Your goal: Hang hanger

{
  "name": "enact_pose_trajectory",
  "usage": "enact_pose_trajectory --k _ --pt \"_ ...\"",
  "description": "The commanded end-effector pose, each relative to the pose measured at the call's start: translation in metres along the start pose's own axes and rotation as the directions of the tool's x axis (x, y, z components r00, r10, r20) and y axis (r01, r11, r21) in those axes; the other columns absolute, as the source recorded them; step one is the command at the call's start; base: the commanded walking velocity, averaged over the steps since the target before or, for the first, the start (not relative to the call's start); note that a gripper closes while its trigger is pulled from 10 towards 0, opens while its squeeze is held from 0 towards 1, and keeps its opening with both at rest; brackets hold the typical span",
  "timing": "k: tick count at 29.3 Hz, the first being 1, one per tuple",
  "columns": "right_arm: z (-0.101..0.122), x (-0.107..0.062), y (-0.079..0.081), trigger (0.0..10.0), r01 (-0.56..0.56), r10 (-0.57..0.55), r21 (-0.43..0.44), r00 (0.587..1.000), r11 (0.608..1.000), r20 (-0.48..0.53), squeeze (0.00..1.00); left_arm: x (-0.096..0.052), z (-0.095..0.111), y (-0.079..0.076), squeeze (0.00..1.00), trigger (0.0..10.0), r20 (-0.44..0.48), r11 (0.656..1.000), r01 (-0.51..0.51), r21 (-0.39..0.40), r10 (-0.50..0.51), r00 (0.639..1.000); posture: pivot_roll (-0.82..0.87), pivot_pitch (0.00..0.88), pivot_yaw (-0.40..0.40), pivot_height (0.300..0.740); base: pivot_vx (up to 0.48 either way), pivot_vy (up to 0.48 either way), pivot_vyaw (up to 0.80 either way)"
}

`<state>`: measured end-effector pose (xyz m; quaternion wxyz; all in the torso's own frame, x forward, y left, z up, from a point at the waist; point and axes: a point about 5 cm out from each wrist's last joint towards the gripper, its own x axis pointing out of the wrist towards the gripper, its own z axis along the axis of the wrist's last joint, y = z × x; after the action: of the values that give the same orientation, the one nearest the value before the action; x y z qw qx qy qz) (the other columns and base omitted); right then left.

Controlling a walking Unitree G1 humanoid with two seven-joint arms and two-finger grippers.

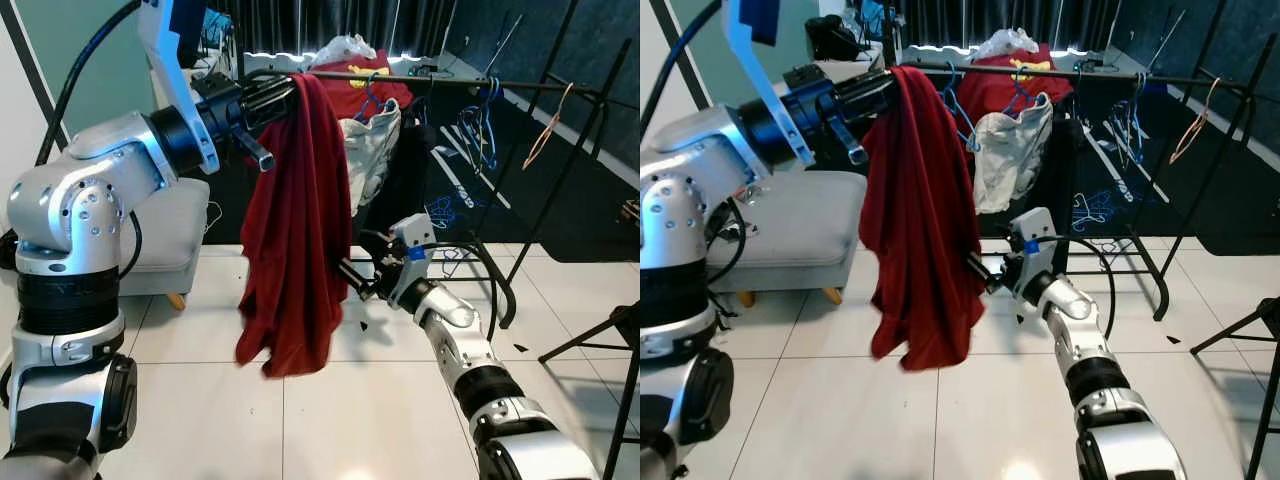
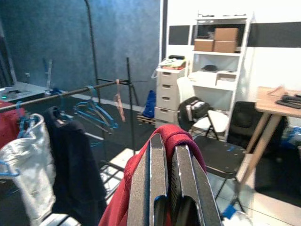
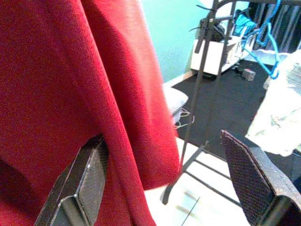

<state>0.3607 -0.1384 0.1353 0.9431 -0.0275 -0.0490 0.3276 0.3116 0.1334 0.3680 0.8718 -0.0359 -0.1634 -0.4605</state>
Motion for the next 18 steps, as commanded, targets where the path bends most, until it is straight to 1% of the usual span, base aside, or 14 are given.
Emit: enact_pose_trajectory --k 1,2,4,6,7,8,9,10,11,12,13,15,16,18 --pt "0.003 0.006 0.002 10.0 -0.051 0.051 -0.002 0.999 0.999 -0.012 0.0 0.001 0.011 -0.005 0.0 10.0 0.044 0.999 0.042 0.002 -0.042 0.998 -0.01 0.0 -0.04 0.74 0.0 0.0 0.0" --pt "0.003 0.006 0.002 10.0 -0.051 0.051 -0.002 0.999 0.999 -0.012 0.0 0.001 0.011 -0.005 0.0 10.0 0.044 0.999 0.042 0.002 -0.042 0.998 -0.01 0.0 -0.04 0.74 0.0 0.0 0.0" --pt "0.002 0.008 0.011 10.0 -0.138 0.138 0.026 0.99 0.99 -0.014 0.0 0.0 0.011 -0.005 0.0 10.0 0.04 0.999 0.037 0.008 -0.037 0.999 -0.01 0.0 -0.041 0.74 0.0 0.0 0.0" --pt "0.002 0.008 0.011 10.0 -0.138 0.138 0.026 0.99 0.99 -0.014 0.0 0.0 0.011 -0.005 0.0 10.0 0.04 0.999 0.037 0.008 -0.037 0.999 -0.01 0.0 -0.041 0.74 0.0 0.0 0.0" --pt "0.001 0.01 0.016 3.4 -0.191 0.192 0.046 0.981 0.981 -0.01 0.0 -0.001 0.011 -0.004 0.0 10.0 0.036 0.999 0.031 0.011 -0.031 0.999 -0.01 0.0 -0.041 0.74 0.0 0.0 0.0" --pt "0.001 0.01 0.016 3.4 -0.191 0.192 0.046 0.981 0.981 -0.01 0.0 -0.001 0.011 -0.004 0.0 10.0 0.036 0.999 0.031 0.011 -0.031 0.999 -0.01 0.0 -0.041 0.74 0.0 0.0 0.0" --pt "0.0 0.01 0.022 3.4 -0.248 0.249 0.066 0.968 0.966 -0.009 0.0 -0.002 0.011 -0.003 0.0 10.0 0.028 1.0 0.017 0.02 -0.018 0.999 -0.01 0.0 -0.041 0.74 0.0 0.0 0.0" --pt "0.0 0.01 0.022 3.4 -0.248 0.249 0.066 0.968 0.966 -0.009 0.0 -0.002 0.011 -0.003 0.0 10.0 0.028 1.0 0.017 0.02 -0.018 0.999 -0.01 0.0 -0.041 0.74 0.0 0.0 0.0" --pt "-0.003 0.009 0.028 0.0 -0.303 0.305 0.1 0.952 0.948 -0.001 0.0 -0.002 0.01 0.0 0.0 10.0 0.016 1.0 -0.009 0.024 0.008 1.0 -0.01 0.0 -0.039 0.74 0.0 0.0 0.0" --pt "-0.003 0.009 0.028 0.0 -0.303 0.305 0.1 0.952 0.948 -0.001 0.0 -0.002 0.01 0.0 0.0 10.0 0.016 1.0 -0.009 0.024 0.008 1.0 -0.01 0.0 -0.039 0.74 0.0 0.0 0.0" --pt "-0.006 0.007 0.031 0.0 -0.337 0.339 0.136 0.941 0.932 0.008 0.0 -0.003 0.008 0.002 0.0 10.0 0.01 0.999 -0.029 0.019 0.029 1.0 -0.02 0.0 -0.037 0.74 0.0 0.0 0.0" --pt "-0.006 0.007 0.031 0.0 -0.337 0.339 0.136 0.941 0.932 0.008 0.0 -0.003 0.008 0.002 0.0 10.0 0.01 0.999 -0.029 0.019 0.029 1.0 -0.02 0.0 -0.037 0.74 0.0 0.0 0.0" --pt "-0.011 0.002 0.031 0.0 -0.361 0.363 0.183 0.931 0.914 0.024 0.0 -0.005 0.008 0.005 0.0 10.0 0.006 0.999 -0.052 0.01 0.052 0.999 -0.02 0.0 -0.034 0.74 0.0 0.0 0.0" --pt "-0.012 0.0 0.029 0.0 -0.359 0.361 0.2 0.932 0.912 0.028 0.0 -0.006 0.008 0.006 0.0 10.0 0.006 0.998 -0.064 0.008 0.064 0.998 -0.02 0.0 -0.034 0.74 0.0 0.0 0.0"
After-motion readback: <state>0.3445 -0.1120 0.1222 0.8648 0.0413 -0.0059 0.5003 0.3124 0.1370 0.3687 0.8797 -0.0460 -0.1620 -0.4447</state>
